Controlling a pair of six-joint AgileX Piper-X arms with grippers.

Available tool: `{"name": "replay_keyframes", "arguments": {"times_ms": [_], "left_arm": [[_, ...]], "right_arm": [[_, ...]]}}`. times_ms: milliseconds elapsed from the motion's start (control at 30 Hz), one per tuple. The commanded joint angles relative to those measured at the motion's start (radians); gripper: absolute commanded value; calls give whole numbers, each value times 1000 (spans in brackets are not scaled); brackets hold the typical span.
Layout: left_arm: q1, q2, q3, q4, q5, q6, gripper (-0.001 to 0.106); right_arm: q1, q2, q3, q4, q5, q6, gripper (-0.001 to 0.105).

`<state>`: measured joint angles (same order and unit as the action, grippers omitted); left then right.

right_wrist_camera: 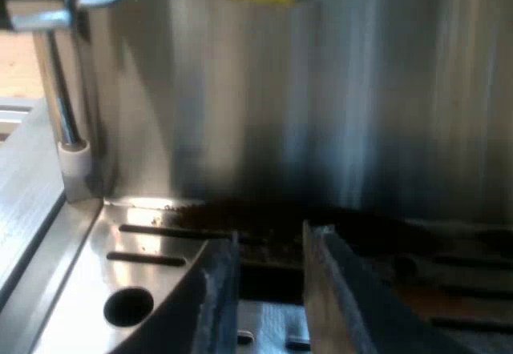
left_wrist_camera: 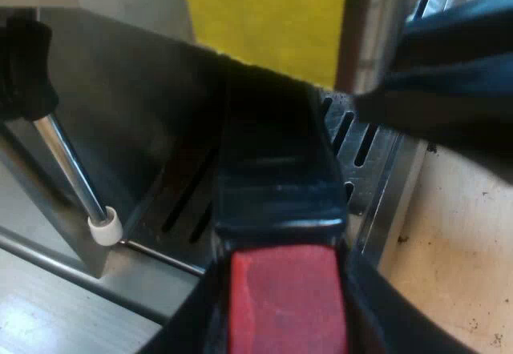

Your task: Put the handle in the coffee machine

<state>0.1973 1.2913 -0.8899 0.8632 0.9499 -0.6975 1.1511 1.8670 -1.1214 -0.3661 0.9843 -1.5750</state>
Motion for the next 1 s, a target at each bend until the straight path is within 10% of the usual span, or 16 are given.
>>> {"name": "replay_keyframes", "arguments": {"times_ms": [33, 300, 767, 1000], "left_arm": [[12, -33, -17, 8, 105, 25, 0], [12, -33, -17, 8, 105, 23, 0], [12, -33, -17, 8, 105, 23, 0], [12, -33, -17, 8, 105, 23, 0]], "right_arm": [[-14, 38, -3, -158, -1, -105, 25], [-71, 128, -3, -476, -86, -211, 9], [-124, 139, -23, -560, -88, -244, 15], [-124, 196, -110, -676, -84, -379, 15]]}}
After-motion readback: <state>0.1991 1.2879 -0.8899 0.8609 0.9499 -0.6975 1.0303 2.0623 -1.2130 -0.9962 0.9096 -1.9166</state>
